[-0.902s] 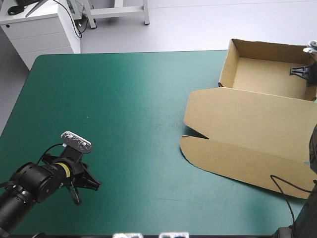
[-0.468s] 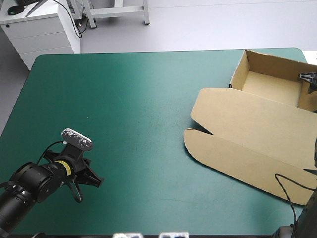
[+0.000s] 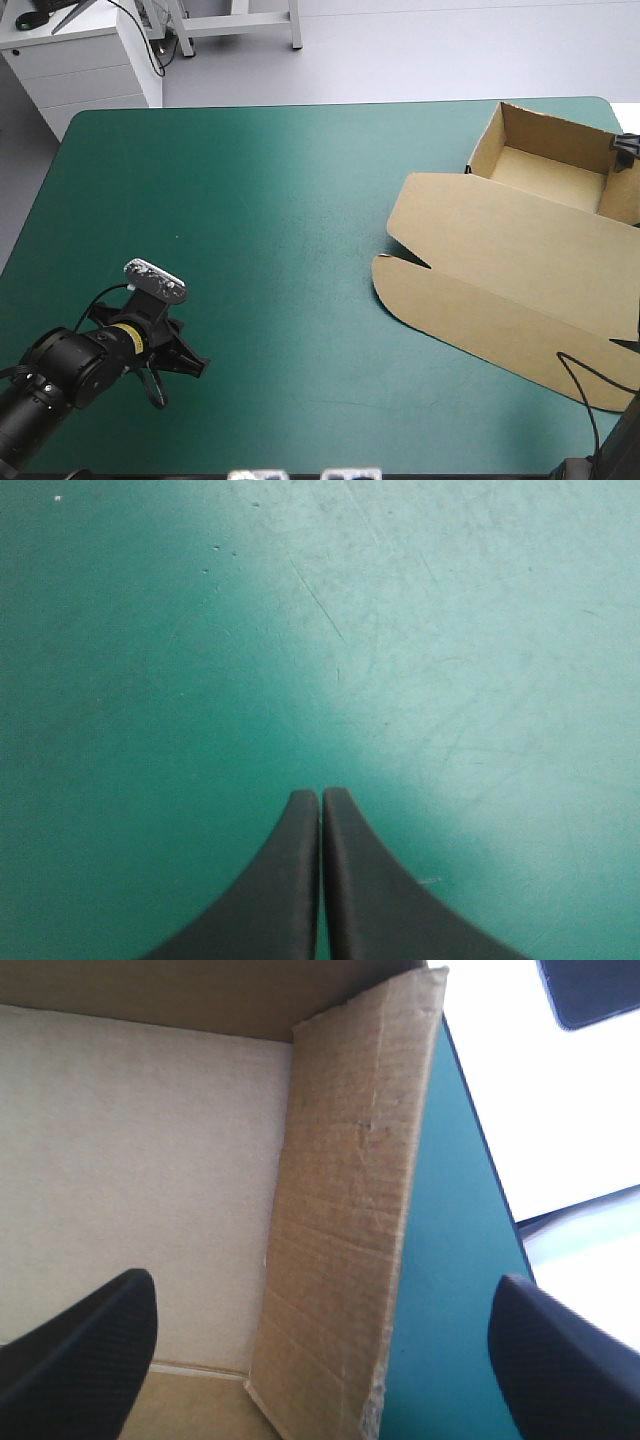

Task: Fold the box

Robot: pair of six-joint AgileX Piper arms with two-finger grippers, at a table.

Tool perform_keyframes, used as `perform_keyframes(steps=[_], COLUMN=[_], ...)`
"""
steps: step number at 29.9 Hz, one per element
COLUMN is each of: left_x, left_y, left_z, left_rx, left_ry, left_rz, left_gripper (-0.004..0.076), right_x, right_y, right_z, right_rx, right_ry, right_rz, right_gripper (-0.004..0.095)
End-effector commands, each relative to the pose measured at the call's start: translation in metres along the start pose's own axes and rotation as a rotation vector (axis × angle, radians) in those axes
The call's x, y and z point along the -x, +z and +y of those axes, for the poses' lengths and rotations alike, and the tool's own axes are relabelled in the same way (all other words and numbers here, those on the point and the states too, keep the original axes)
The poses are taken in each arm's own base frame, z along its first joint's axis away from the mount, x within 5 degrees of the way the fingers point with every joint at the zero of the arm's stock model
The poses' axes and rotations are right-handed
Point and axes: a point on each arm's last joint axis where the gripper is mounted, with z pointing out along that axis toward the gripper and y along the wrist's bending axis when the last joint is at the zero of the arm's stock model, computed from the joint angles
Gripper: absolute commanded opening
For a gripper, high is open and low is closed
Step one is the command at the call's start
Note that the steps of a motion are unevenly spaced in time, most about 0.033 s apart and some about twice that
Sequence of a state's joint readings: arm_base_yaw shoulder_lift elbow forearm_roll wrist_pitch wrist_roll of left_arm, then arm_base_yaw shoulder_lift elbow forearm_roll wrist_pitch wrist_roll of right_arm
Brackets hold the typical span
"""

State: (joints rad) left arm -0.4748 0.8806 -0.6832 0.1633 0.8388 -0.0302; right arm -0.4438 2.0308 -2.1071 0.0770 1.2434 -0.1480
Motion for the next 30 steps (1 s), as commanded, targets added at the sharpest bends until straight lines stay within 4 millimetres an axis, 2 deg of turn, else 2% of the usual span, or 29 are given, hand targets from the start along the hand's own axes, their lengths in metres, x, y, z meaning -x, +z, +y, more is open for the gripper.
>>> perform_keyframes(steps=[1, 5, 9, 13, 18, 22, 27, 30], left_x=[0.009, 0.009, 0.009, 0.01, 0.01, 0.01, 0.012, 0.013], left_y=[-0.007, -0.007, -0.007, -0.007, -0.007, -0.007, -0.008, -0.008], left_z=[0.001, 0.001, 0.001, 0.001, 0.0, 0.0, 0.0, -0.002], left_rx=[0.006, 0.006, 0.002, -0.001, -0.006, -0.006, -0.013, -0.03], left_ry=[-0.003, -0.003, -0.006, -0.007, -0.013, -0.015, -0.022, -0.038], left_rz=[-0.075, -0.077, -0.077, -0.079, -0.081, -0.084, -0.103, -0.118], left_gripper=[-0.0008, -0.0008, -0.0008, -0.0008, -0.0008, -0.0008, -0.0008, -0.0008], right_x=[0.002, -0.003, -0.01, -0.019, -0.035, -0.051, -0.081, -0.099], right_y=[-0.075, -0.114, -0.152, -0.183, -0.203, -0.21, -0.21, -0.21], right_z=[0.003, 0.01, 0.024, 0.036, 0.059, 0.09, 0.138, 0.159], right_rx=[-0.013, 0.017, 0.115, 0.195, 0.258, 0.319, 0.37, 0.36], right_ry=[-0.004, 0.01, -0.007, -0.028, -0.075, -0.187, -0.349, -0.422], right_rz=[-0.161, -0.246, -0.335, -0.41, -0.428, -0.412, -0.344, -0.345], right_gripper=[0.0732, 0.0392, -0.0018, -0.001, -0.001, -0.0008, -0.0008, -0.0008])
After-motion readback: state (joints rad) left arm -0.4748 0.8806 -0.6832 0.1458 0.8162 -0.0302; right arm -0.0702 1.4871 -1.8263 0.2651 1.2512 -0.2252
